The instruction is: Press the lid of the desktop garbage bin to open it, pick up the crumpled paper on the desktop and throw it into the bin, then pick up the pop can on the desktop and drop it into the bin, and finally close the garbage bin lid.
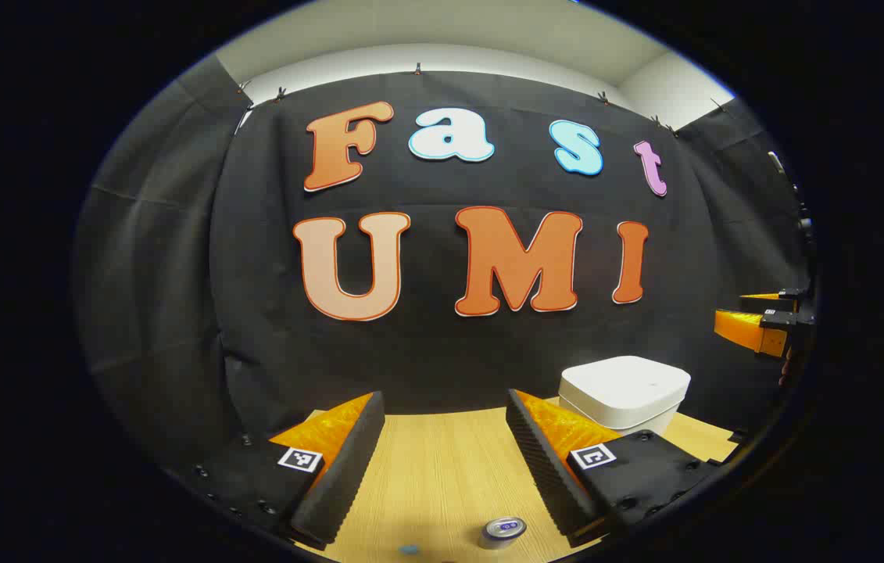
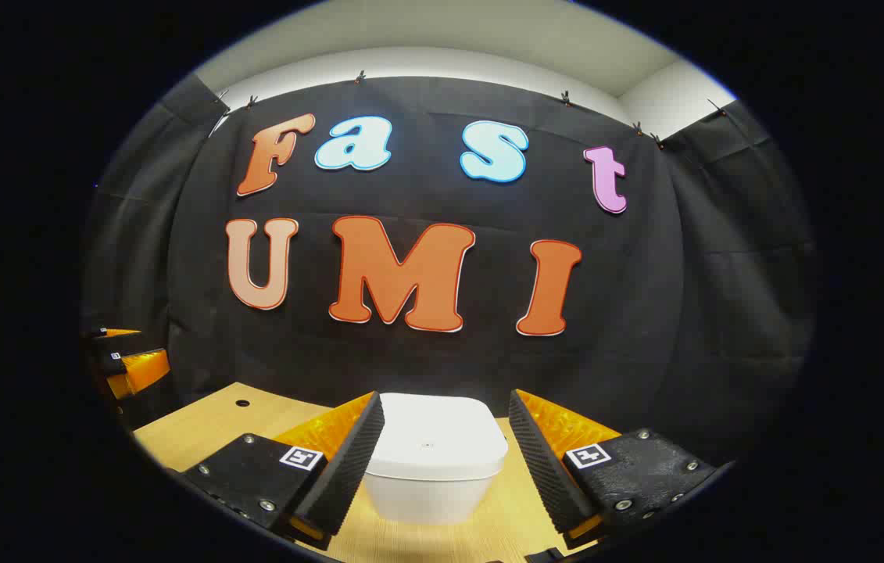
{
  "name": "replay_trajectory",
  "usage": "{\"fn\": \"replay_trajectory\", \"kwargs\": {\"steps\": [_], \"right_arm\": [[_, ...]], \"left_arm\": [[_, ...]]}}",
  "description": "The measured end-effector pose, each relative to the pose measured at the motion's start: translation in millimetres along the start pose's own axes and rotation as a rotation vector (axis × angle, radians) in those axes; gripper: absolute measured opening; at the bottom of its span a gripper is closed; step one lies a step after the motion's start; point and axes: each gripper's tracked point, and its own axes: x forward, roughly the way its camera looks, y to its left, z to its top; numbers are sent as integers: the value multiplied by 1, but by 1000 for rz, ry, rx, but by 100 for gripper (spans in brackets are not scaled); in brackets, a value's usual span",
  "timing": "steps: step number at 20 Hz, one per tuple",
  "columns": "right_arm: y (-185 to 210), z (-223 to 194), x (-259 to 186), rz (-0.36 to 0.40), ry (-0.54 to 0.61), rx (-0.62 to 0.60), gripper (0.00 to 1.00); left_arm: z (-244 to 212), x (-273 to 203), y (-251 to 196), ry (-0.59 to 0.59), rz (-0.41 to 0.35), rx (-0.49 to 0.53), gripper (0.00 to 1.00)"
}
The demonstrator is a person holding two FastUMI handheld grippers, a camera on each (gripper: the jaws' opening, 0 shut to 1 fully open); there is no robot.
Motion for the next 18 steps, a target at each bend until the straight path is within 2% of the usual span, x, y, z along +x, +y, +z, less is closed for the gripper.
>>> {"fn": "replay_trajectory", "kwargs": {"steps": [1, 4, 13, 14, 15, 16, 17, 18], "right_arm": [[0, 1, 5, 14, 0, -9, 97], [-5, 6, 16, 39, -6, -24, 94], [-12, -2, 51, 119, 23, 0, 92], [-13, -4, 54, 127, 27, -2, 89], [-13, -6, 57, 133, 33, -6, 81], [-12, -9, 59, 141, 40, -8, 77], [-11, -12, 61, 151, 51, -7, 68], [-9, -18, 63, 160, 66, -6, 65]], "left_arm": [[1, 2, 1, 0, 11, 1, 95], [5, 7, -3, -3, 40, -1, 100], [16, 15, -14, -13, 109, 20, 100], [17, 17, -14, -14, 114, 23, 99], [16, 16, -14, -13, 119, 25, 99], [15, 17, -16, -11, 124, 26, 99], [13, 17, -18, -7, 126, 26, 99], [11, 17, -19, -2, 130, 28, 99]]}}
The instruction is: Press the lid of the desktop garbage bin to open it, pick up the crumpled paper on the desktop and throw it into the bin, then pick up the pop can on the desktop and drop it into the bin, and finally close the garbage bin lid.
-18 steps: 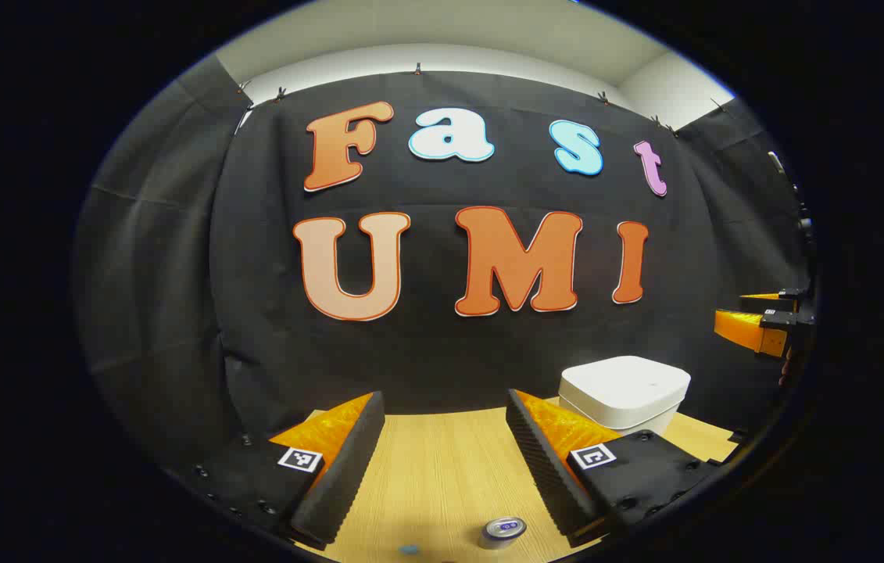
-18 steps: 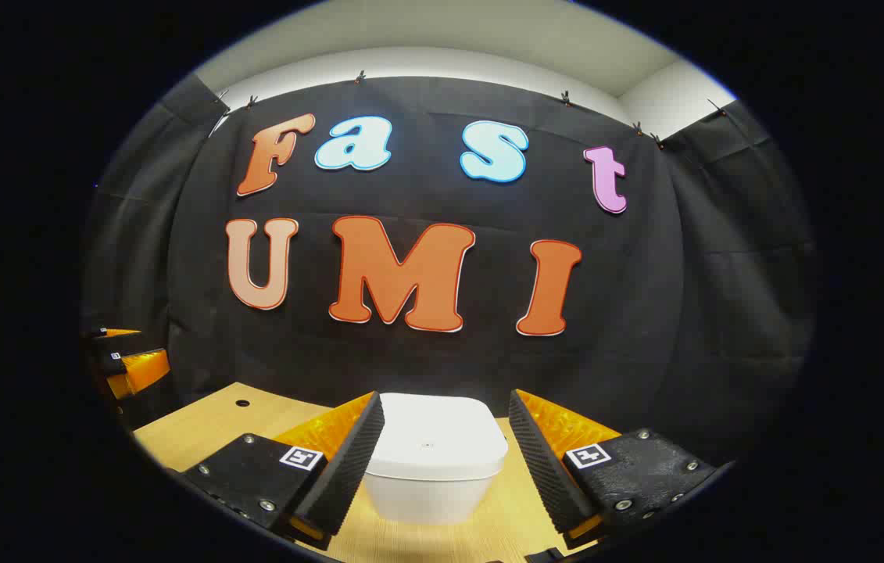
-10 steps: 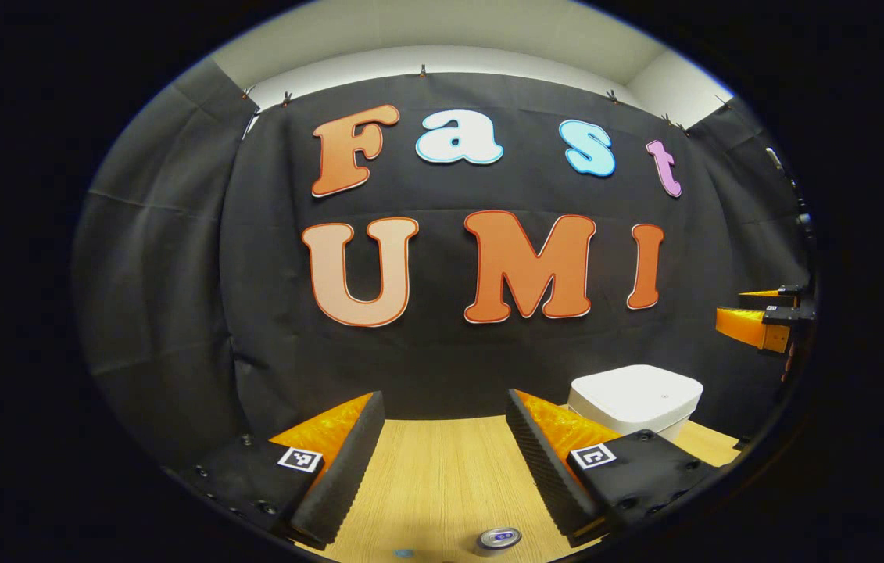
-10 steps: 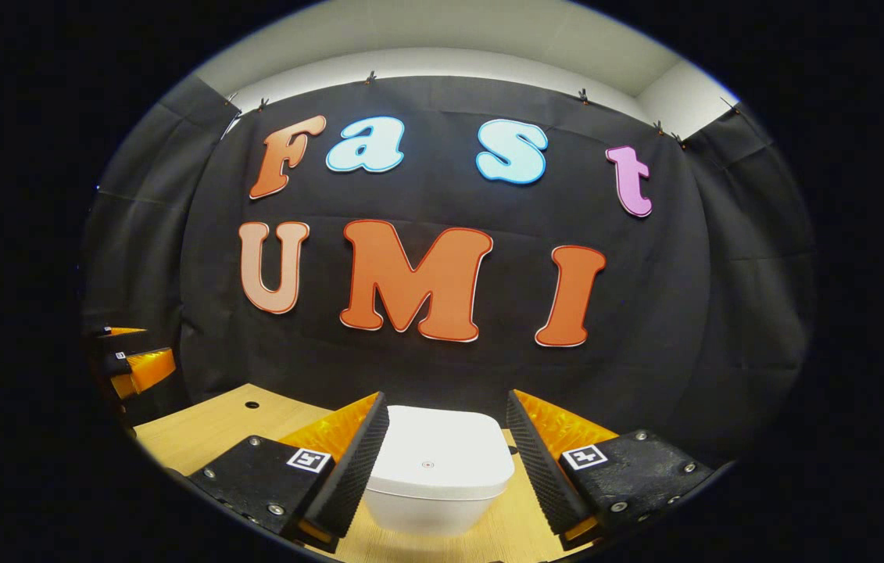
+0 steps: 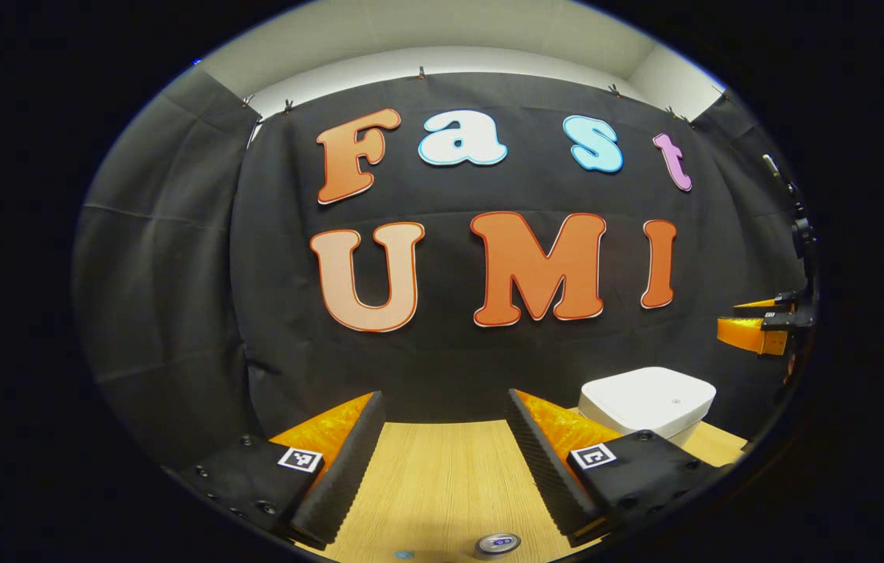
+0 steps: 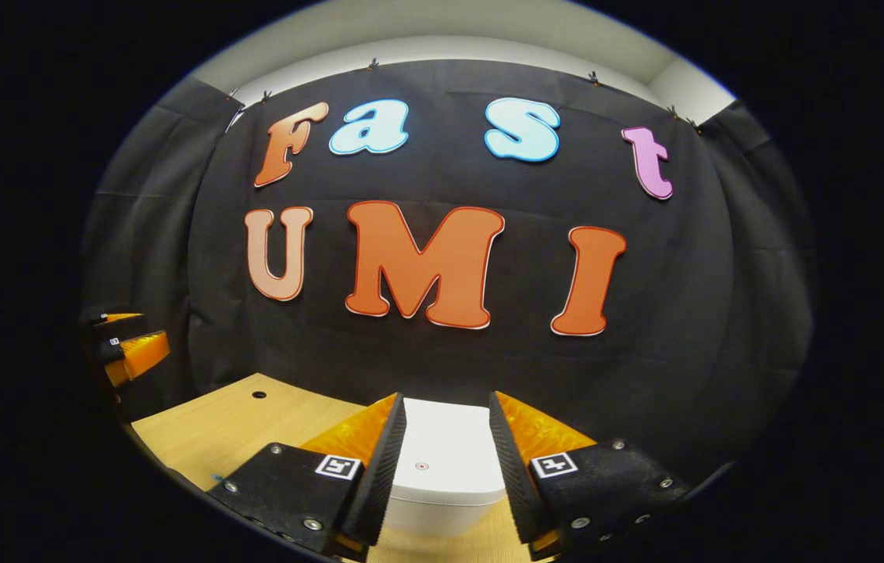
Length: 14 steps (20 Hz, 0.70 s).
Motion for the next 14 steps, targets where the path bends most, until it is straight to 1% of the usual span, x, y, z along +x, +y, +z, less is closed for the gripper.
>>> {"fn": "replay_trajectory", "kwargs": {"steps": [1, 2, 3, 4, 5, 6, 7, 8, 11, 14], "right_arm": [[3, -6, 3, 17, 20, 5, 53], [3, -11, 6, 23, 36, 13, 50], [2, -14, 9, 23, 42, 21, 31], [1, -16, 12, 24, 47, 23, 26], [1, -21, 14, 25, 54, 20, 15], [0, -23, 17, 21, 60, 17, 11], [-2, -26, 19, 20, 67, 23, 3], [1, -28, 21, 33, 77, 36, 1], [6, -46, 29, 70, 133, 71, 1], [16, -68, 40, 114, 204, 79, 1]], "left_arm": [[-2, -1, 0, 5, 2, 2, 99], [-3, 0, -1, 9, 4, 5, 99], [-5, 0, -1, 11, 9, 8, 99], [-5, 0, -1, 15, 14, 9, 99], [-7, -2, 1, 19, 21, 8, 99], [-8, -2, 2, 23, 27, 5, 100], [-9, -4, 2, 27, 34, 2, 99], [-10, -4, 4, 29, 41, 2, 99], [-14, -8, 6, 40, 63, 5, 99], [-18, -11, 8, 55, 88, 8, 99]]}}
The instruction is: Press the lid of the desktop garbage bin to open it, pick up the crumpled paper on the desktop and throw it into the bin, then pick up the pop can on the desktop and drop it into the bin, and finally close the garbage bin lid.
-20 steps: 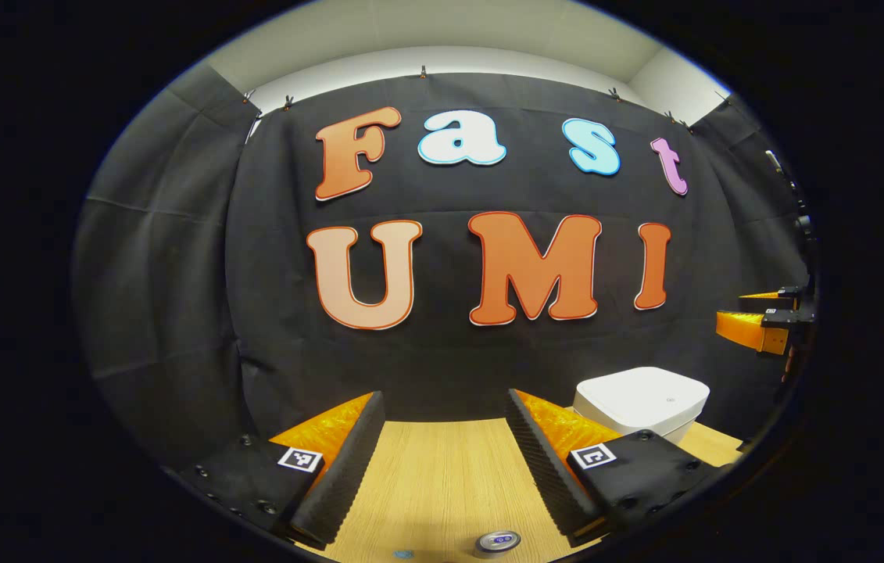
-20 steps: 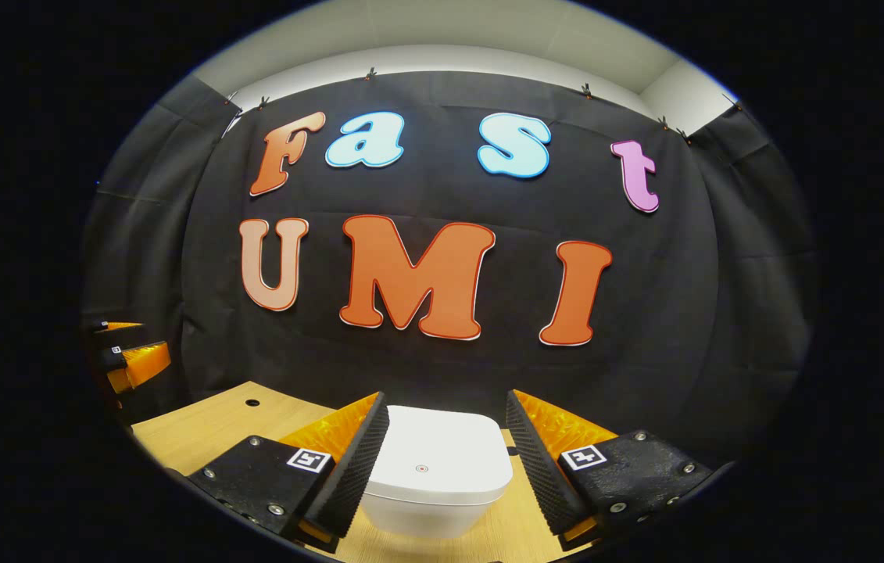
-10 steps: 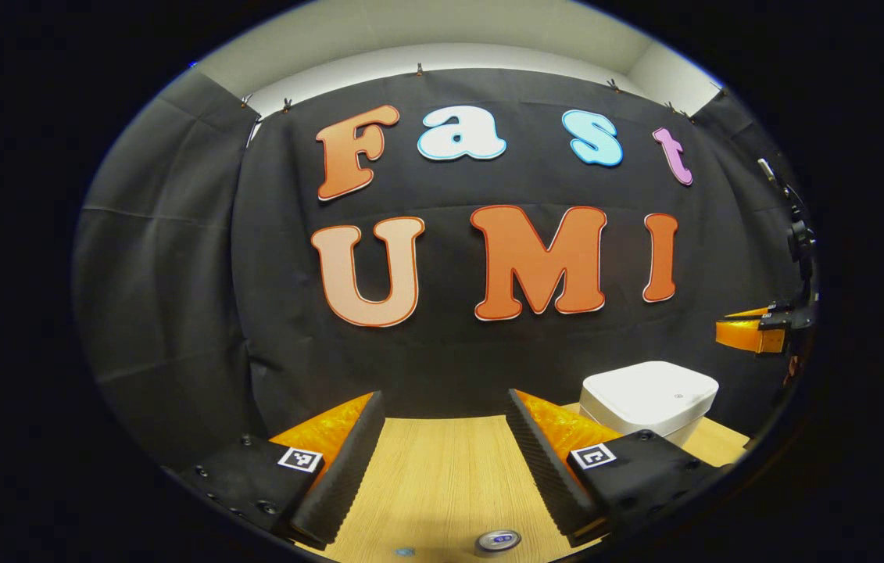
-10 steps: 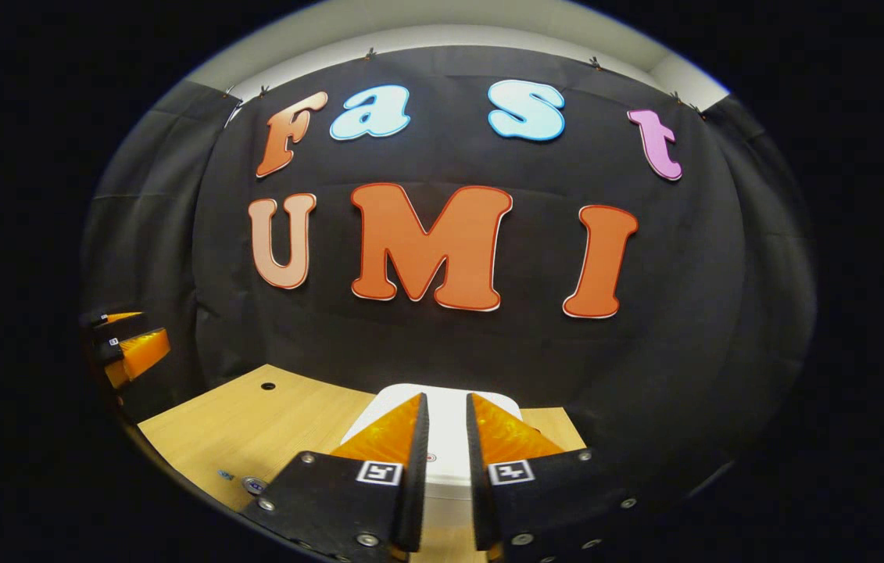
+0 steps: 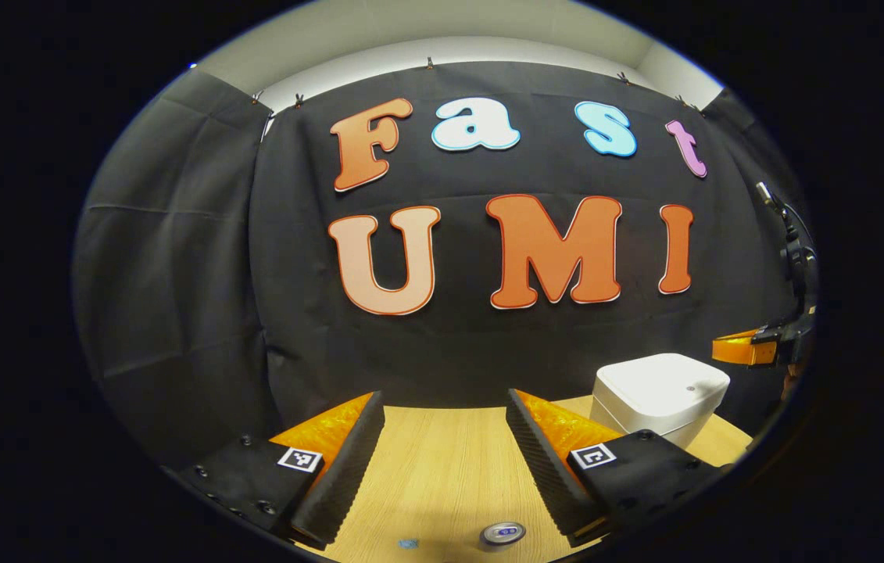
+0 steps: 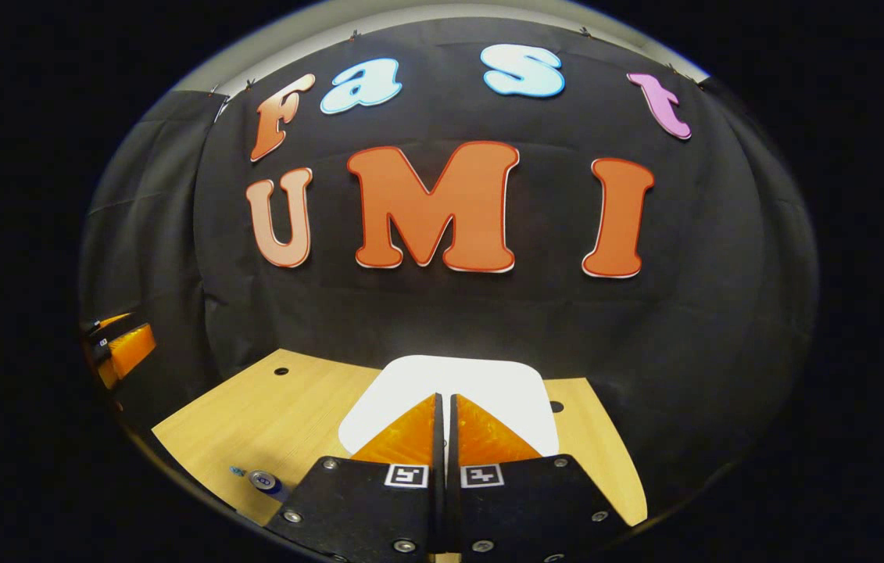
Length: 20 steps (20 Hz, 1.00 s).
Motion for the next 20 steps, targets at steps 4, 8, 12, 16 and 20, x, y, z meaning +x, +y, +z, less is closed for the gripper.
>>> {"fn": "replay_trajectory", "kwargs": {"steps": [4, 8, 12, 16, 20], "right_arm": [[3, -21, 18, 31, 88, -1, 1], [6, -43, 24, 74, 153, -8, 1], [9, -52, 24, 90, 220, 27, 1], [8, -45, 28, 68, 191, -43, 1], [15, -34, 32, 32, 157, -18, 1]], "left_arm": [[-8, -6, 4, 21, 44, -6, 100], [-25, -11, 8, 63, 88, -5, 100], [-34, -12, 10, 102, 109, -3, 100], [-32, -5, 13, 88, 100, -6, 100], [-30, 10, 24, 73, 62, -1, 100]]}}
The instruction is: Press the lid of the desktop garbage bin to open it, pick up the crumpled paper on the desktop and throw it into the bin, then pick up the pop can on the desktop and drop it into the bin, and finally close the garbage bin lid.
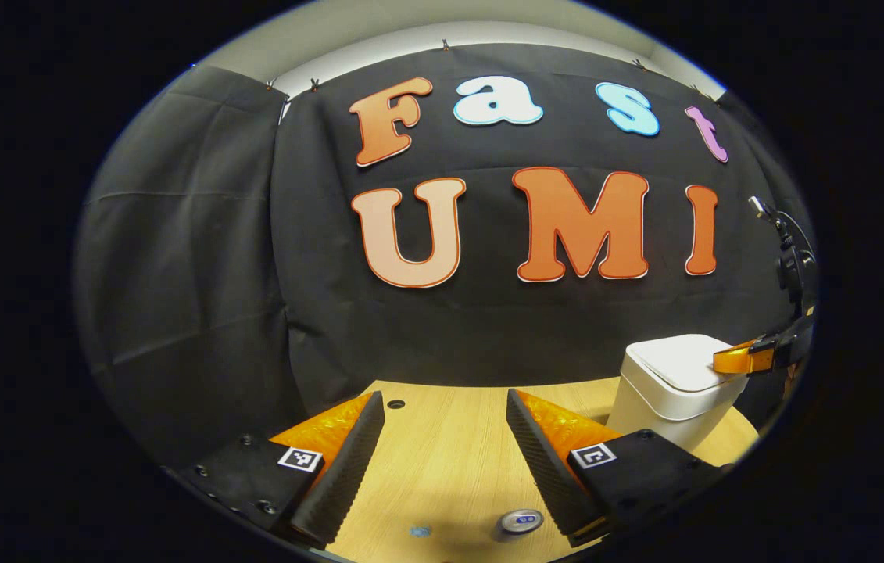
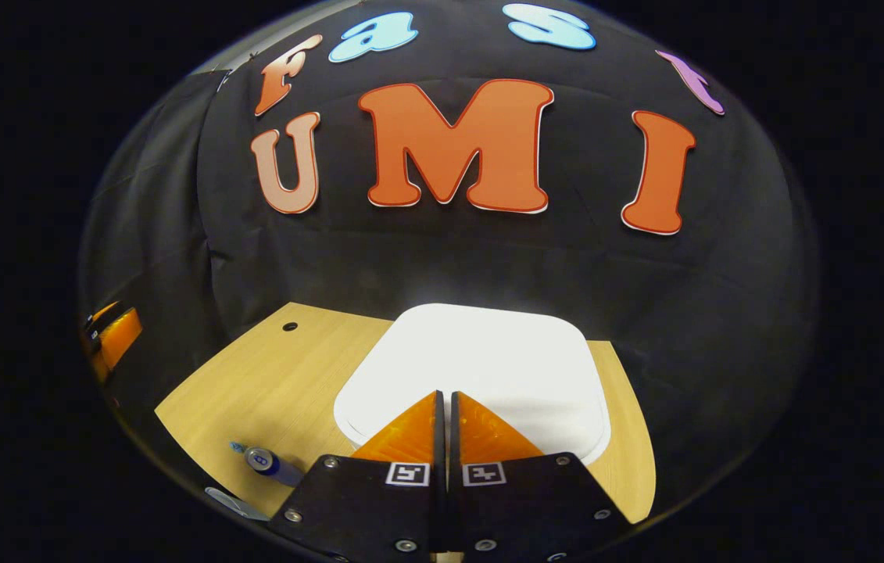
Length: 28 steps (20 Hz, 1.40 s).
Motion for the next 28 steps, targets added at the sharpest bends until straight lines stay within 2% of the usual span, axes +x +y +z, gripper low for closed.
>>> {"fn": "replay_trajectory", "kwargs": {"steps": [8, 11, 12, 15, 16, 17, 19, 21, 28], "right_arm": [[4, 68, -21, -137, -231, -5, 1], [14, 93, -34, -163, -324, -34, 6], [18, 100, -37, -166, -353, -50, 10], [33, 102, -42, -163, -384, -90, 56], [39, 101, -43, -156, -384, -102, 58], [46, 99, -44, -147, -385, -113, 67], [57, 93, -43, -133, -380, -129, 77], [68, 86, -41, -113, -366, -131, 82], [111, 47, -31, -8, -282, -118, 92]], "left_arm": [[-13, 41, 28, 25, -77, -10, 100], [-28, 51, 33, 57, -107, -13, 99], [-32, 54, 33, 71, -119, -15, 99], [-50, 62, 33, 115, -157, -11, 99], [-57, 63, 35, 133, -165, -10, 99], [-64, 63, 34, 152, -172, -11, 99], [-81, 63, 37, 189, -185, -4, 99], [-96, 64, 41, 231, -193, 1, 99], [-169, 54, 50, 420, -212, 26, 100]]}}
